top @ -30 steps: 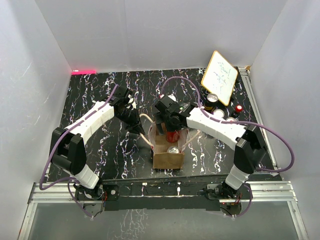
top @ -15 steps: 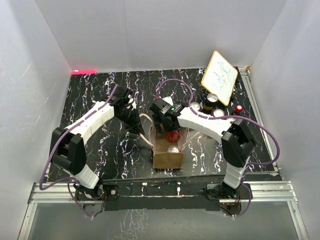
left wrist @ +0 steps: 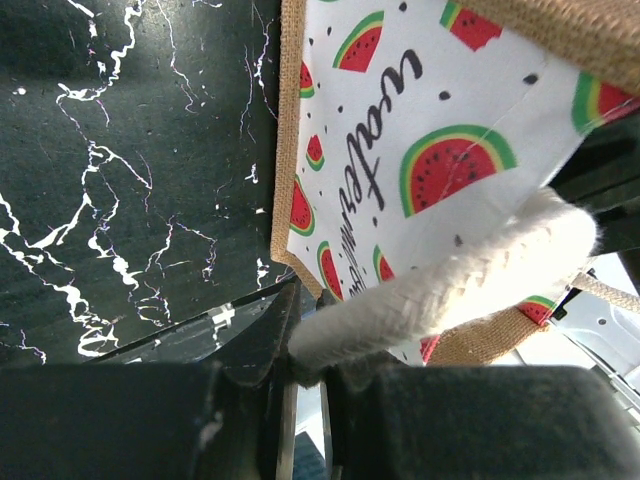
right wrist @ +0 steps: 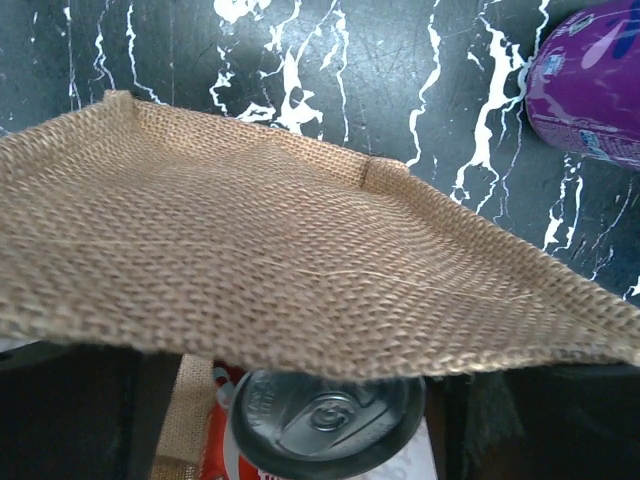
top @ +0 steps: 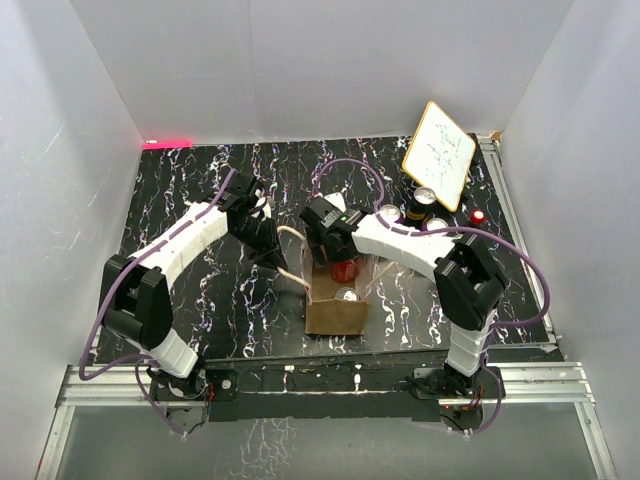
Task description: Take the beverage out of the canvas bag
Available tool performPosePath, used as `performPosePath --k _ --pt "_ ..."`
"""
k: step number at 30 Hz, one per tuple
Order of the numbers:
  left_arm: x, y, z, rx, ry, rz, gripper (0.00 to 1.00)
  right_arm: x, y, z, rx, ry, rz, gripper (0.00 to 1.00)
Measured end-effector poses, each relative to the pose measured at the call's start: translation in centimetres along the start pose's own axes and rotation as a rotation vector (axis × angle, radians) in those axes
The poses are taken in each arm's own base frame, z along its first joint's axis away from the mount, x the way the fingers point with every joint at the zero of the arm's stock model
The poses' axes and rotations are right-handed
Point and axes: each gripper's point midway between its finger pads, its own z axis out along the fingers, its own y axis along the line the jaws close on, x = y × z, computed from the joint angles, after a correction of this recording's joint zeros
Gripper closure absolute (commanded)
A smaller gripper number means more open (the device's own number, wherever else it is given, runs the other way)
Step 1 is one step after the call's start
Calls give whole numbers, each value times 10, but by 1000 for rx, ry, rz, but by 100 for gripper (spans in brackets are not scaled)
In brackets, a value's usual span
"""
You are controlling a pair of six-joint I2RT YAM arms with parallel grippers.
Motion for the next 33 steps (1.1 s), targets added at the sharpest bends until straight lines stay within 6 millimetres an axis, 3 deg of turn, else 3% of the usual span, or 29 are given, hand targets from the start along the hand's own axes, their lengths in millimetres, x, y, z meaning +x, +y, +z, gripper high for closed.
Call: performPosePath --k 7,16,19,27,33 --pt "0 0 0 0 0 6 100 -2 -3 1 1 -2 5 58" --pt "1 -1 -3 6 -9 16 100 -1 10 -15 -101 26 12 72" --pt "2 0 -4 7 -11 16 100 -10 17 -41 -187 -9 34 77" --pt "1 -1 -3 10 -18 12 100 -49 22 -138 -415 -186 131 88" --pt "2 1 -1 10 -20 2 100 -77 2 -194 -490 -316 207 89"
